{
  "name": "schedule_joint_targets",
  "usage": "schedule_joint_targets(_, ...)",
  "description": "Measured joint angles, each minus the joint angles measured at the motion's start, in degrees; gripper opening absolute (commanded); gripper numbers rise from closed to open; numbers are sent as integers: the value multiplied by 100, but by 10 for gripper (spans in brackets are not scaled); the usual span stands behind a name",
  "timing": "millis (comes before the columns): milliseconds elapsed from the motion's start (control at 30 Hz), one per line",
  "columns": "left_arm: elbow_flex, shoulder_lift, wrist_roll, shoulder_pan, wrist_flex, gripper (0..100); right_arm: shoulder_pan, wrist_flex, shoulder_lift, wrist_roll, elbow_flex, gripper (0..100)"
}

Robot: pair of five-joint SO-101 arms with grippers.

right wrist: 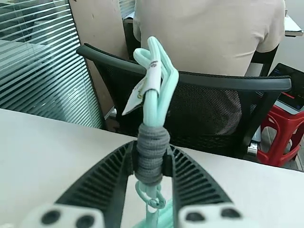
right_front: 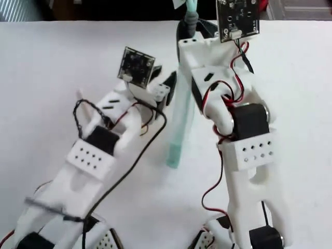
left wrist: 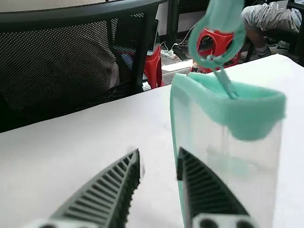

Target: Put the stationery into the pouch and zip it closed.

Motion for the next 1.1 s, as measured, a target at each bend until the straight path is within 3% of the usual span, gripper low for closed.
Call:
schedule_joint_targets(233, 396, -1653, 0, 246, 958, 211, 0, -712, 9, 0, 466, 19)
schedule_joint_targets(400, 1222, -2488, 0, 958, 949, 211, 0, -809, 9, 0, 501, 19)
schedule_joint_targets(500, 1626, -2655, 0, 1108, 527, 212, 0, -818, 9, 0, 501, 19)
schedule_joint_targets(667, 1952, -2391, 0, 1099, -246, 211, 0, -677, 9, 0, 501, 19)
schedule_joint_targets(833, 1916, -1310, 229, 1011, -870, 211, 0, -659, 9, 0, 501, 19)
schedule_joint_targets(1100, 1125, -290, 1037, 343, -730, 211, 0, -554, 9, 0, 501, 19)
